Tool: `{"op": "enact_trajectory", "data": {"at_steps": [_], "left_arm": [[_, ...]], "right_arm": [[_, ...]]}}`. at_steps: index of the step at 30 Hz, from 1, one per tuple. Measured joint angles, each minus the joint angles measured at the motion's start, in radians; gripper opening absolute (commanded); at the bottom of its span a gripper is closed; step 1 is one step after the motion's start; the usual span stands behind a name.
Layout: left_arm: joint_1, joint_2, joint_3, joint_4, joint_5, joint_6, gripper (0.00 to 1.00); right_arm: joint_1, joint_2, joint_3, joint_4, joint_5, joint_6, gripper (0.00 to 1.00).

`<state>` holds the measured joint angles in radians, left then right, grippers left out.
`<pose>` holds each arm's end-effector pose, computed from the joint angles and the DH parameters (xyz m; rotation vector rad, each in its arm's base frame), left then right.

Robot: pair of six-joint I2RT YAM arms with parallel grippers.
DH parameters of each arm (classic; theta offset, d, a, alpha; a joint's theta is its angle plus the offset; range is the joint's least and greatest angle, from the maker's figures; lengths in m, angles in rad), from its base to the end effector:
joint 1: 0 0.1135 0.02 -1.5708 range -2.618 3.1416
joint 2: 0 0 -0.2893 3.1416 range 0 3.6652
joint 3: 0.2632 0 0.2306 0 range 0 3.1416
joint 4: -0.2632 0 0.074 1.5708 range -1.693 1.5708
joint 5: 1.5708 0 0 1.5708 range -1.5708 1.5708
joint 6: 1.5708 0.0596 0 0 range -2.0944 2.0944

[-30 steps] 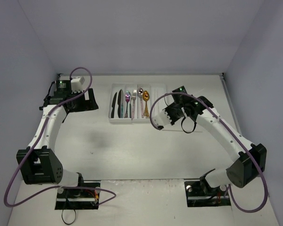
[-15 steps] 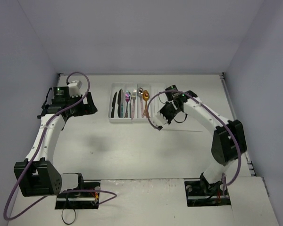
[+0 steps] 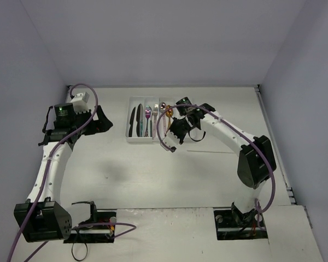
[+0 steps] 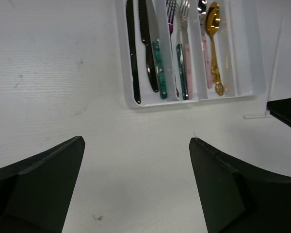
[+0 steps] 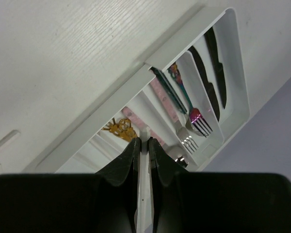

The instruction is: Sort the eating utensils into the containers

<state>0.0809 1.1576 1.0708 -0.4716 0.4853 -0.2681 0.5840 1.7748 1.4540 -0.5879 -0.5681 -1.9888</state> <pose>0.2398 -0.0085 0.3518 -0.0808 2.1183 -0.6264 0.3037 0.2391 0.2855 -2.2591 0.4214 0.0018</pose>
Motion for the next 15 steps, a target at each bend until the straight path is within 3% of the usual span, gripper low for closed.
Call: {"op": "enact_trajectory", "data": {"at_steps": [4,8,15], "left_arm": [[0.000,-0.002,-0.071,0.130,0.100,-0.074,0.87],[-0.005,-0.021,-0.199,0.360,0.149,-0.185,0.87],[-0.014,0.054,-0.185,0.512,0.197,-0.261,0.87]], "right_arm": [[0.000,-0.028,0.000,0.000,-0.075,-0.002,0.00],[-0.005,-0.099,-0.016,0.003,-0.179,-0.003,0.00],[-0.035,-0.164,-0.032,0.003,-0.241,-0.003,0.00]]}}
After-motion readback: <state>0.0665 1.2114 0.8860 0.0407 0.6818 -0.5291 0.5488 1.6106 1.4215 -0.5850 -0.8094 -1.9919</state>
